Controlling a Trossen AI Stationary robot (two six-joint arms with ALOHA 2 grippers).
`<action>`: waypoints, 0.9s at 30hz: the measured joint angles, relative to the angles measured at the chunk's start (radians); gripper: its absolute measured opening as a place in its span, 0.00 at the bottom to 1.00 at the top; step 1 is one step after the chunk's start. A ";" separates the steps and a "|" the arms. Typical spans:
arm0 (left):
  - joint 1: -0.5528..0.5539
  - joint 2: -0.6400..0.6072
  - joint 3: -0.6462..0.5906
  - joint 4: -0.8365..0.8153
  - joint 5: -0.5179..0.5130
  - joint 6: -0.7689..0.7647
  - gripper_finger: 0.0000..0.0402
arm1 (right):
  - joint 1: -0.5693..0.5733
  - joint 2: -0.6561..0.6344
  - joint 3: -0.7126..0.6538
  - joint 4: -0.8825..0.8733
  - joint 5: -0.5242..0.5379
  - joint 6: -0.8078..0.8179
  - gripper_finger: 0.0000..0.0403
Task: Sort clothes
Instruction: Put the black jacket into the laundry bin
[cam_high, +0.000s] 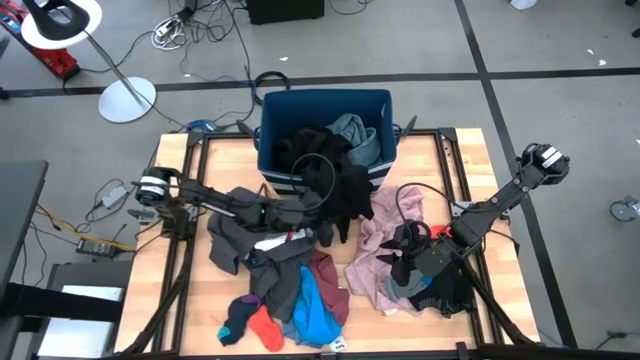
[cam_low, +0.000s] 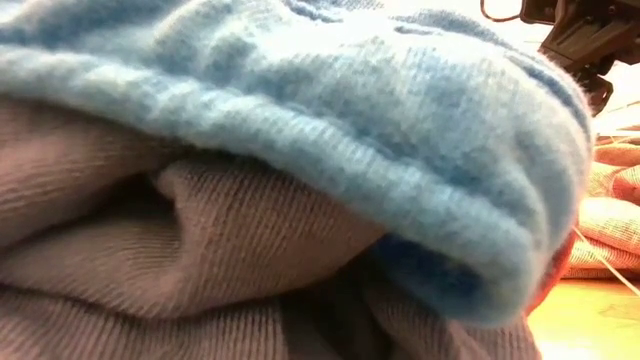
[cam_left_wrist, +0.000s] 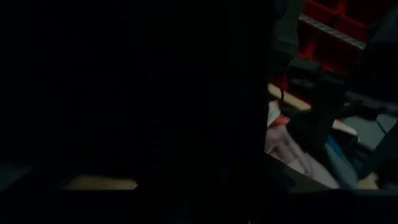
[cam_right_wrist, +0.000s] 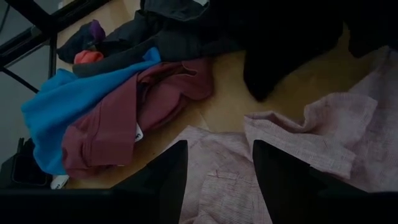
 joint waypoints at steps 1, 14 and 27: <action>0.001 0.008 0.018 -0.001 -0.002 0.008 0.23 | 0.000 0.000 0.000 0.001 0.000 0.000 0.45; -0.001 0.004 0.394 -0.252 -0.038 0.313 0.01 | 0.000 0.000 0.000 0.001 0.000 0.000 0.45; 0.122 0.004 0.949 -0.859 -0.214 0.601 0.00 | 0.000 0.000 0.000 0.001 0.000 0.000 0.45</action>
